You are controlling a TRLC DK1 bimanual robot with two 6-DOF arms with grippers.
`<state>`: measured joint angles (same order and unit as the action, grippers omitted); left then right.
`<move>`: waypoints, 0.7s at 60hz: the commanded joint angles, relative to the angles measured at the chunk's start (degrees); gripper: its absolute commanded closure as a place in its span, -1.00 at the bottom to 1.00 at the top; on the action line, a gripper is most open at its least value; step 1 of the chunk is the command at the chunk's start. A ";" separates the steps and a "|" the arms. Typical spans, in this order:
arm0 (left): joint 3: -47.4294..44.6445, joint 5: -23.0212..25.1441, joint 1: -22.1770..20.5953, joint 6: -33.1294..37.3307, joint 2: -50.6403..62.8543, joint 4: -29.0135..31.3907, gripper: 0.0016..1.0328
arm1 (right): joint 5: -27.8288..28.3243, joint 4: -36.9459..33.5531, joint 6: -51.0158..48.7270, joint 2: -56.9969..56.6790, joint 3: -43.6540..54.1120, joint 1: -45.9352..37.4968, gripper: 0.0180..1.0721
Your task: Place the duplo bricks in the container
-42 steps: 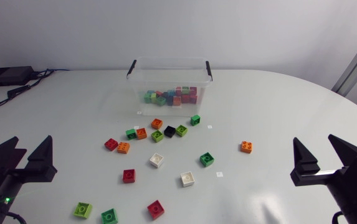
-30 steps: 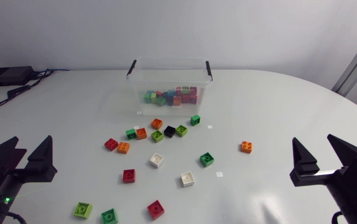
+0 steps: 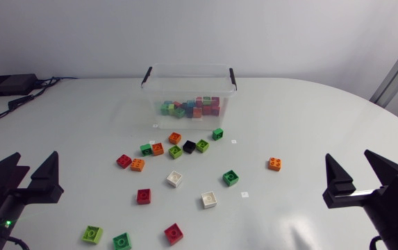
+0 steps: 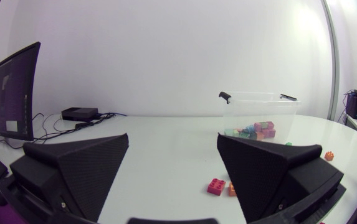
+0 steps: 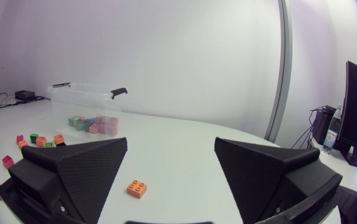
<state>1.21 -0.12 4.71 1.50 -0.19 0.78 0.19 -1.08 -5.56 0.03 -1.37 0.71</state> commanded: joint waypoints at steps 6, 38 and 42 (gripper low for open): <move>-1.13 -0.23 0.12 -0.53 -0.43 -0.25 -0.92 | 0.08 0.64 1.17 -0.30 1.37 0.43 -0.93; 1.25 -0.23 -0.32 -0.71 -0.52 -0.51 -0.92 | 0.08 1.70 1.17 -0.38 1.19 0.61 -0.93; 3.27 -0.23 -0.32 -0.71 0.01 0.72 -0.92 | -0.01 1.70 1.26 -0.38 0.66 1.49 -0.93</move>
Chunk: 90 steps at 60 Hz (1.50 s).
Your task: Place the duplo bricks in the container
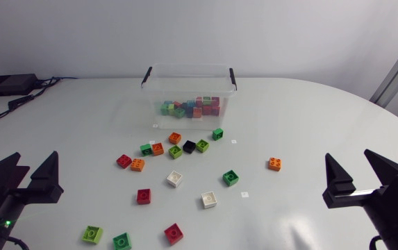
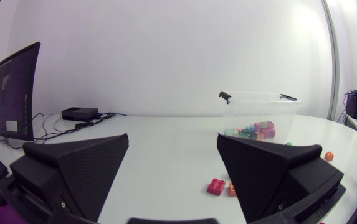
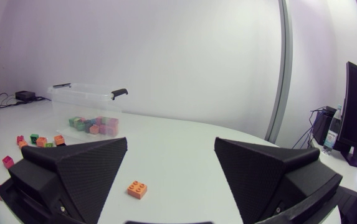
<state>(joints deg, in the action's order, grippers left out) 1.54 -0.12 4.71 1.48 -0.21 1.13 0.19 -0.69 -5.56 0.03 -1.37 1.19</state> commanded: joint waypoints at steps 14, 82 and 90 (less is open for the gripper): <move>15.25 -0.23 -1.37 -1.30 12.86 5.20 -0.91 | -1.06 1.30 1.26 1.29 -2.50 2.32 -0.93; 38.80 -0.67 -15.34 56.36 63.58 47.74 -0.86 | -2.30 -14.34 -0.59 52.70 -27.81 6.37 -0.90; 33.70 -1.20 -18.42 61.81 63.75 50.55 -0.85 | -0.45 -17.59 -1.64 55.60 -30.54 6.98 -0.90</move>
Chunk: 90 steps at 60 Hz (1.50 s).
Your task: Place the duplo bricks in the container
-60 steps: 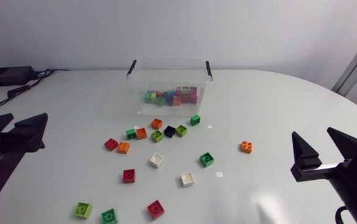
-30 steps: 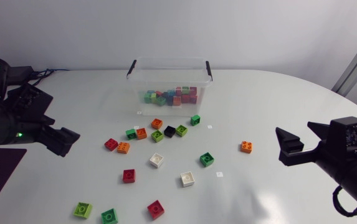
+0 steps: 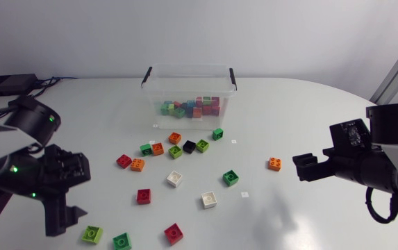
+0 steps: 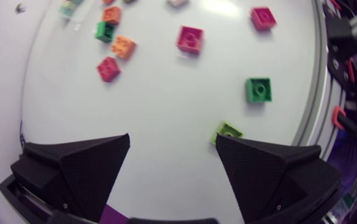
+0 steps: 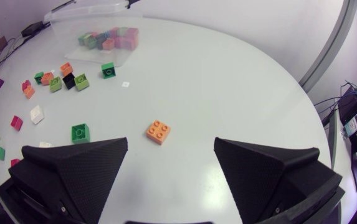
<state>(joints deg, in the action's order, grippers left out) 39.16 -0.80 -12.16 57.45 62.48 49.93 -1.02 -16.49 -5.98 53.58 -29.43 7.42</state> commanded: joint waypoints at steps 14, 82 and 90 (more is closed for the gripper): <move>-7.87 -1.66 -3.66 9.26 5.55 0.52 -0.77 | 1.54 -9.88 -10.02 8.64 -7.66 2.69 -0.90; -3.30 16.27 1.88 17.17 12.40 -6.51 0.49 | -0.21 -18.23 15.21 31.14 -22.43 0.84 -0.71; 0.48 19.17 2.93 14.09 10.91 -6.51 0.49 | -0.21 -19.46 18.37 36.33 -25.94 0.93 -0.48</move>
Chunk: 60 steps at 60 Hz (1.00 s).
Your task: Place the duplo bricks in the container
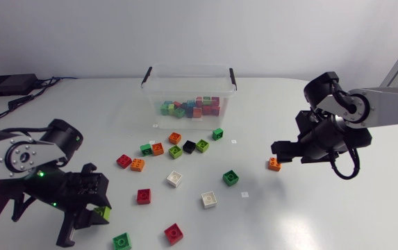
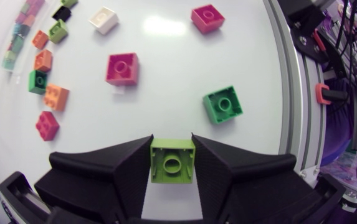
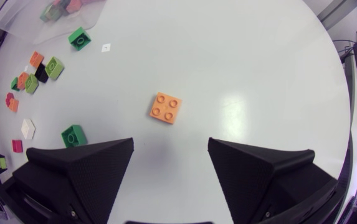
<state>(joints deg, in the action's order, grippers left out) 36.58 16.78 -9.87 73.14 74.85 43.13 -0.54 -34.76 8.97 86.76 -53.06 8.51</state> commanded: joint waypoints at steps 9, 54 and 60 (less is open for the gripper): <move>7.63 4.85 0.82 -5.91 -2.78 -0.24 0.49 | -0.69 -1.36 4.83 8.60 -5.13 0.54 -0.47; 26.79 7.83 -3.40 -31.31 4.87 -22.04 0.49 | -1.66 1.80 8.17 21.17 -11.19 1.68 -0.21; 29.52 7.75 -4.02 -33.15 7.33 -23.62 0.49 | -1.84 1.89 8.25 22.40 -11.81 1.77 -0.11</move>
<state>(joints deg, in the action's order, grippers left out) 62.96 23.79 -13.21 42.41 79.92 20.62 -1.78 -33.01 15.27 107.18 -63.70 10.04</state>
